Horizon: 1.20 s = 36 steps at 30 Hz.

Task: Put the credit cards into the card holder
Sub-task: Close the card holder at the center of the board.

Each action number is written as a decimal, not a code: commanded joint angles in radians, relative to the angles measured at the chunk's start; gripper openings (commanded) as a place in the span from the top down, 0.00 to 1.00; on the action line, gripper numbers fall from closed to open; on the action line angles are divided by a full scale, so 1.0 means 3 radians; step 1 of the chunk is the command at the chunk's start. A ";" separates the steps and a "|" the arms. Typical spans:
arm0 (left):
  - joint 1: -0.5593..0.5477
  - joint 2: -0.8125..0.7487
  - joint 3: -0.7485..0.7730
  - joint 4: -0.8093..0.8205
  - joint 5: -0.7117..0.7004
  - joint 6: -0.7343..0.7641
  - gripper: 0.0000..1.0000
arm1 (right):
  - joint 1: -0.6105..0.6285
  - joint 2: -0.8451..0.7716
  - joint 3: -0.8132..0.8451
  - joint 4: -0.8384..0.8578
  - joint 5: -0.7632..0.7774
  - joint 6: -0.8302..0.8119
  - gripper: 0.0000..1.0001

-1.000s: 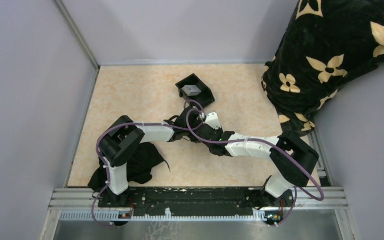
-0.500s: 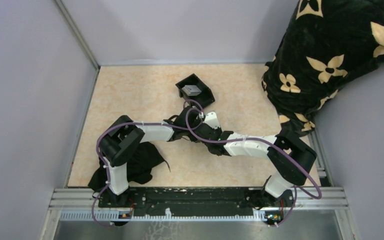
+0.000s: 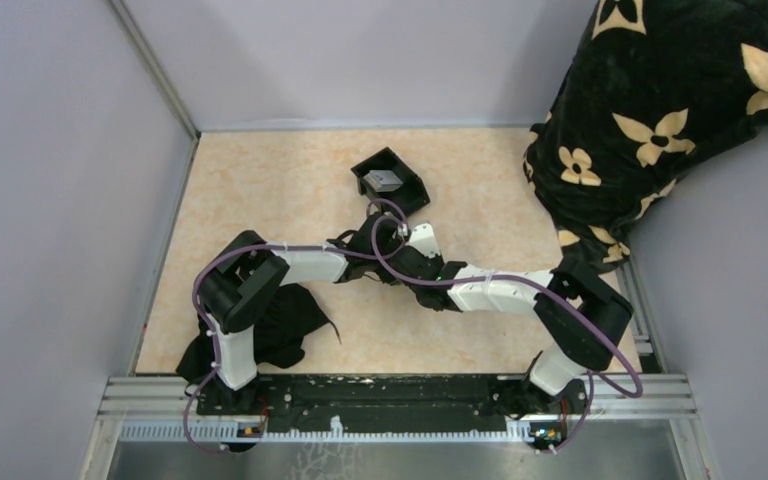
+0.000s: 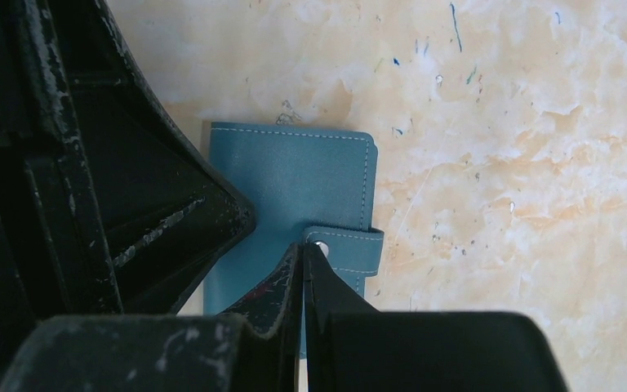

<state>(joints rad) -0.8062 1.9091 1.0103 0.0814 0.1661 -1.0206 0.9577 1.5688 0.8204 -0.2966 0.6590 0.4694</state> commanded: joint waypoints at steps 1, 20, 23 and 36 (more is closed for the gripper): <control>-0.0043 0.0302 -0.0192 -0.0636 -0.0482 0.0199 0.71 | -0.0028 0.0085 0.0071 0.0040 -0.0229 -0.0113 1.00; -0.0043 0.0327 -0.0213 -0.0695 -0.0496 0.0177 0.71 | -0.0604 -0.0296 -0.0397 0.0412 -0.0743 0.0191 1.00; -0.0043 0.0342 -0.0212 -0.0705 -0.0494 0.0177 0.71 | -0.0739 -0.0360 -0.0475 0.0490 -0.0912 0.0249 1.00; -0.0043 0.0369 -0.0171 -0.0825 -0.0518 0.0163 0.71 | -0.1352 -0.0412 -0.0801 0.0866 -0.1743 0.0429 1.00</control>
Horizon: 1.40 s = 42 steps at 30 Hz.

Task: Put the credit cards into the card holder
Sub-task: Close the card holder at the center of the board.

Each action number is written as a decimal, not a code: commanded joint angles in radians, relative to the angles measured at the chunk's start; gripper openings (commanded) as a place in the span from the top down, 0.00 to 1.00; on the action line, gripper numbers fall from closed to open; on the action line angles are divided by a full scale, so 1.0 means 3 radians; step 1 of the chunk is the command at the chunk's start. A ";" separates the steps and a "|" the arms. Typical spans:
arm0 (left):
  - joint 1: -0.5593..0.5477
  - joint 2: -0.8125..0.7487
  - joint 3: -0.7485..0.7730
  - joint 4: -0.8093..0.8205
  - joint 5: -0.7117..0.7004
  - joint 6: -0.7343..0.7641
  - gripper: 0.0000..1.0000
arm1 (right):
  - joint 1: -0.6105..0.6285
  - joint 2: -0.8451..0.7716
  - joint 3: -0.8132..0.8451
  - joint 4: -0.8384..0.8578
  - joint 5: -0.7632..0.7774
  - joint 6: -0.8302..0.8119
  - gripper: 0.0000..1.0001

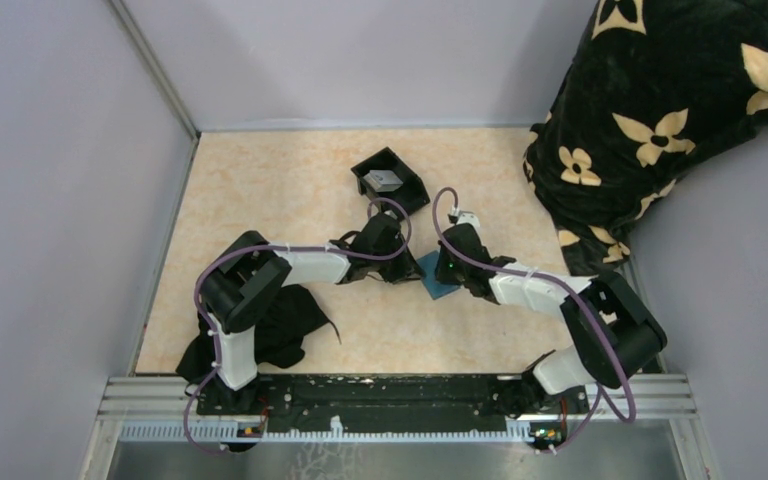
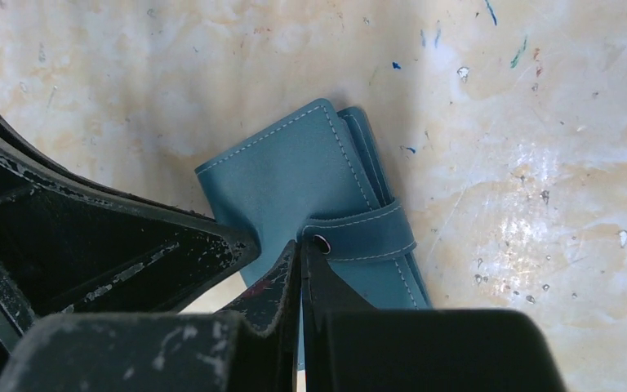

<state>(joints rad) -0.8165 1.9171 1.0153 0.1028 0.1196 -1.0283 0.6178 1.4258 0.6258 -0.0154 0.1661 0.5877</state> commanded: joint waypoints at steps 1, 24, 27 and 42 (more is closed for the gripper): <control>-0.0008 0.0346 -0.0178 -0.0910 -0.0362 0.0187 0.71 | -0.0266 0.0069 -0.0170 -0.0059 -0.0164 0.0052 1.00; -0.0011 0.0451 0.0016 -0.1269 -0.0305 0.0224 0.71 | -0.1107 0.0410 -0.0689 0.0283 -0.1043 0.0657 1.00; -0.0014 0.0462 0.0019 -0.1287 -0.0289 0.0230 0.71 | -0.1210 0.0446 -0.0731 0.0301 -0.1106 0.0723 1.00; -0.0004 0.0660 -0.0016 -0.1420 -0.0322 0.0232 0.73 | -0.1361 0.0889 -0.1075 0.0956 -0.1396 0.1479 1.00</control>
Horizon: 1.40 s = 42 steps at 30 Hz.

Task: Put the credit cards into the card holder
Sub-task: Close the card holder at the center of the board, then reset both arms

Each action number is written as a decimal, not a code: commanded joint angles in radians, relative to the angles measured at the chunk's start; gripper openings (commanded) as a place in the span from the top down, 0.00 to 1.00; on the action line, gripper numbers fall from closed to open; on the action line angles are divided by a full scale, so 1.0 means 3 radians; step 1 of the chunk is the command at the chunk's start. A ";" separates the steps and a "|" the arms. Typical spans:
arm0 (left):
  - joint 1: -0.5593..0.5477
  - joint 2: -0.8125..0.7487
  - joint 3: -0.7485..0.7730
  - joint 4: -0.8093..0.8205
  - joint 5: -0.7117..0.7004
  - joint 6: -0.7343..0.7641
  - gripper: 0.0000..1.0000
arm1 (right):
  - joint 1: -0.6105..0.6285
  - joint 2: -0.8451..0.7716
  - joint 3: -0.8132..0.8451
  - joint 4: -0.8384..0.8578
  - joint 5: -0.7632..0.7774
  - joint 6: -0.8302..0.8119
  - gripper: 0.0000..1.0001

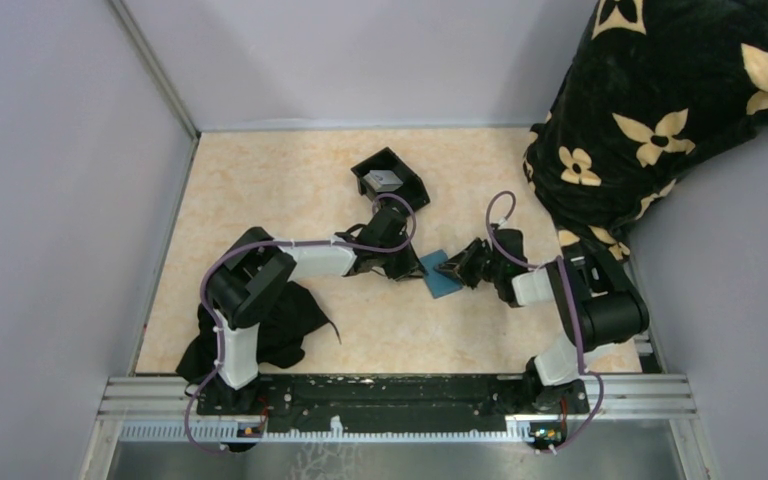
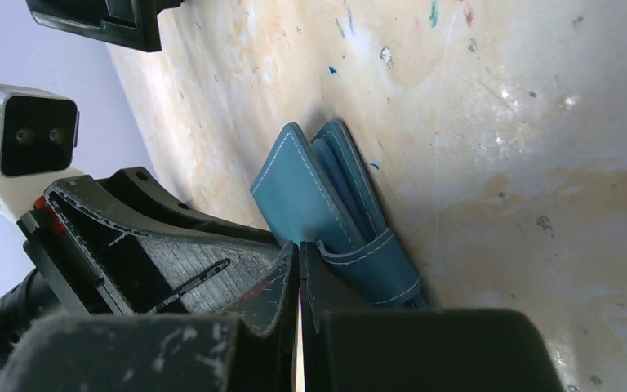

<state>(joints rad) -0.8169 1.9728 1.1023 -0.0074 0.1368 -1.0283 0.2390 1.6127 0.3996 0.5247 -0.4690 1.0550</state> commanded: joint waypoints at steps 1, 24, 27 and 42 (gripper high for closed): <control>-0.0002 0.0460 -0.0314 -0.1043 -0.0382 0.0225 0.73 | -0.0100 0.0269 -0.0317 -0.0851 0.0706 -0.0105 1.00; 0.0013 -0.0856 -0.0306 -0.0851 -0.1086 0.0297 0.57 | 0.0549 -0.1057 0.1394 -0.2277 0.1046 -0.1619 0.51; 0.0003 -0.1277 -0.0588 -0.0612 -0.1250 0.0359 0.58 | 0.0579 -0.1277 0.1439 -0.2395 0.1431 -0.1853 0.51; -0.0007 -0.2352 -0.1120 -0.0458 -0.3243 0.0781 0.48 | 0.0579 -0.1349 0.1456 -0.2735 0.3483 -0.1616 0.28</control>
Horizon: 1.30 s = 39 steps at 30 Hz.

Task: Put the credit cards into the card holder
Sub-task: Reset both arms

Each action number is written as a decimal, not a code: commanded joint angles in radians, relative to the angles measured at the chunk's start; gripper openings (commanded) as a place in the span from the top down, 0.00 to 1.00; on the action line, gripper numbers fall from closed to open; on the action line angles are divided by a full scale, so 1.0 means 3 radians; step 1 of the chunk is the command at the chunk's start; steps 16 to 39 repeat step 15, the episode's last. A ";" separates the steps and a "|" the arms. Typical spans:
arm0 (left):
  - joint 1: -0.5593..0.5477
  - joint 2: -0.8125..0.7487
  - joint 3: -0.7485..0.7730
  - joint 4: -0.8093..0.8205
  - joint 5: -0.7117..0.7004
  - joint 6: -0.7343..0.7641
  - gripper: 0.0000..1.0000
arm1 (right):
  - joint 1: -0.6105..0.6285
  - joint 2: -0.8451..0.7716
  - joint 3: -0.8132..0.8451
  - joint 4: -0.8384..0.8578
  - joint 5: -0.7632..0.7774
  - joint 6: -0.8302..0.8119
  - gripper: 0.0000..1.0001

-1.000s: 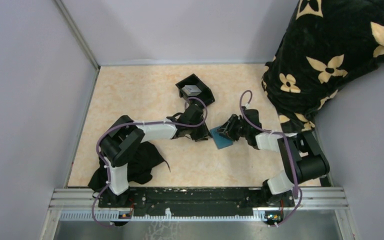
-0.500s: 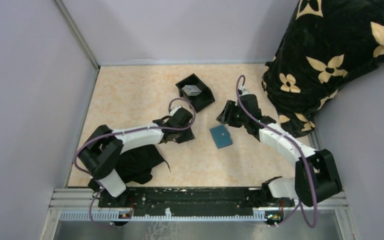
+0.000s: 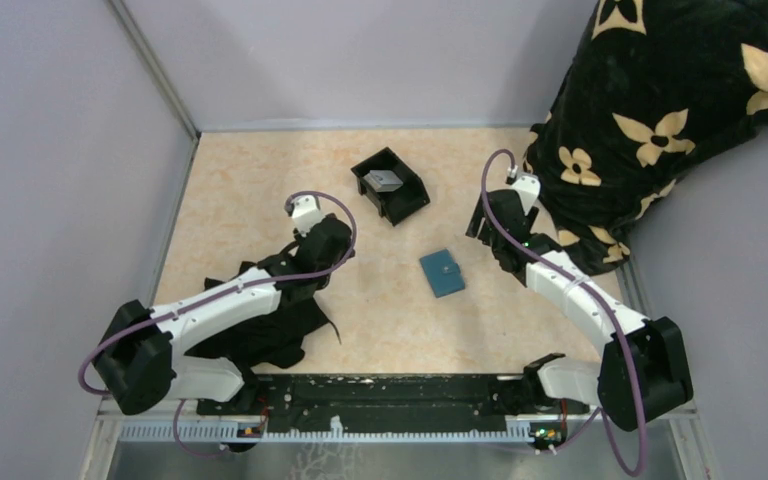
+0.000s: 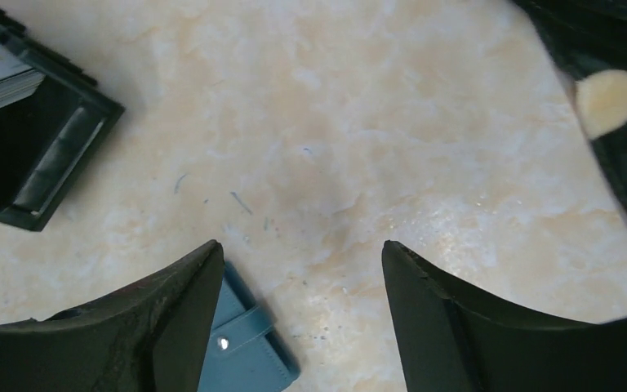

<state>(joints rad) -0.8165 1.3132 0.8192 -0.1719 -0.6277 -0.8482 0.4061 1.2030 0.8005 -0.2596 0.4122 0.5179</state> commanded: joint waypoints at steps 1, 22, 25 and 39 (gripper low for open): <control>-0.0006 -0.0195 -0.0243 0.0164 -0.0773 0.0238 0.46 | 0.0019 0.0041 0.0123 -0.0146 0.0581 0.0192 0.28; -0.0009 -0.0229 -0.0562 0.0654 -0.1069 0.0606 0.31 | 0.0021 -0.0035 -0.0018 -0.0078 0.0810 0.0228 0.25; -0.0009 -0.0229 -0.0562 0.0654 -0.1069 0.0606 0.31 | 0.0021 -0.0035 -0.0018 -0.0078 0.0810 0.0228 0.25; -0.0009 -0.0229 -0.0562 0.0654 -0.1069 0.0606 0.31 | 0.0021 -0.0035 -0.0018 -0.0078 0.0810 0.0228 0.25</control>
